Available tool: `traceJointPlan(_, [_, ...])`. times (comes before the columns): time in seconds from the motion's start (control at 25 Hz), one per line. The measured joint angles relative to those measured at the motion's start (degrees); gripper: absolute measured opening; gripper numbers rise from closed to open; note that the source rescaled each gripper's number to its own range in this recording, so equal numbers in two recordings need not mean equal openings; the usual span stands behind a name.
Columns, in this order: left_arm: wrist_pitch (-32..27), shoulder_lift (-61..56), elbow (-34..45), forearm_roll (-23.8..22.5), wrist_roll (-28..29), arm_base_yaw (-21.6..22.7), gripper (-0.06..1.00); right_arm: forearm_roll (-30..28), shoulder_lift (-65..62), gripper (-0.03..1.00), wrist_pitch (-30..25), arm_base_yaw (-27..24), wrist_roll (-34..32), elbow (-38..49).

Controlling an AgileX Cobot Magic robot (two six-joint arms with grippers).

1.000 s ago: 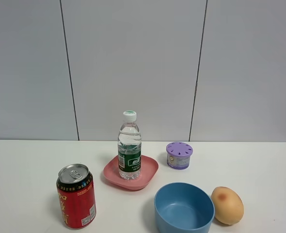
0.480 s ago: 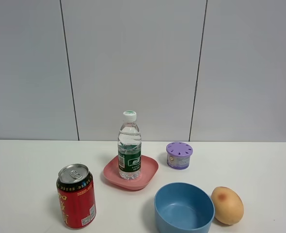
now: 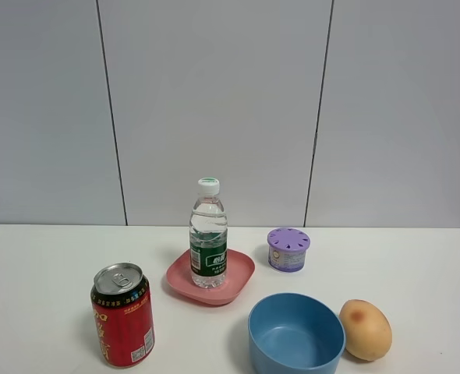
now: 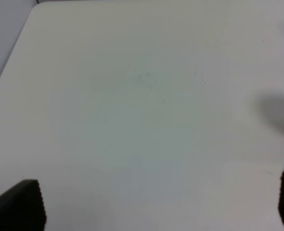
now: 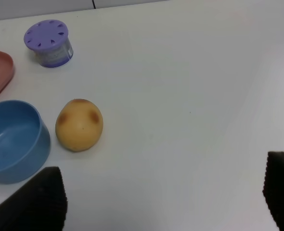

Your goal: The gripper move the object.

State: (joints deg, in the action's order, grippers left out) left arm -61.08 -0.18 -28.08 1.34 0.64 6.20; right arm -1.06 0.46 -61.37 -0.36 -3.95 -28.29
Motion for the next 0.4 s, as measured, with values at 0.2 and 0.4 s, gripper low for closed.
traceJointPlan(0.2, [0.0,0.0,0.0,0.0,0.0,0.0,1.0,0.0,0.0,0.69,0.0,0.0,0.0,0.0])
traceJointPlan(0.4, [0.0,0.0,0.0,0.0,0.0,0.0,1.0,0.0,0.0,0.69,0.0,0.0,0.0,0.0])
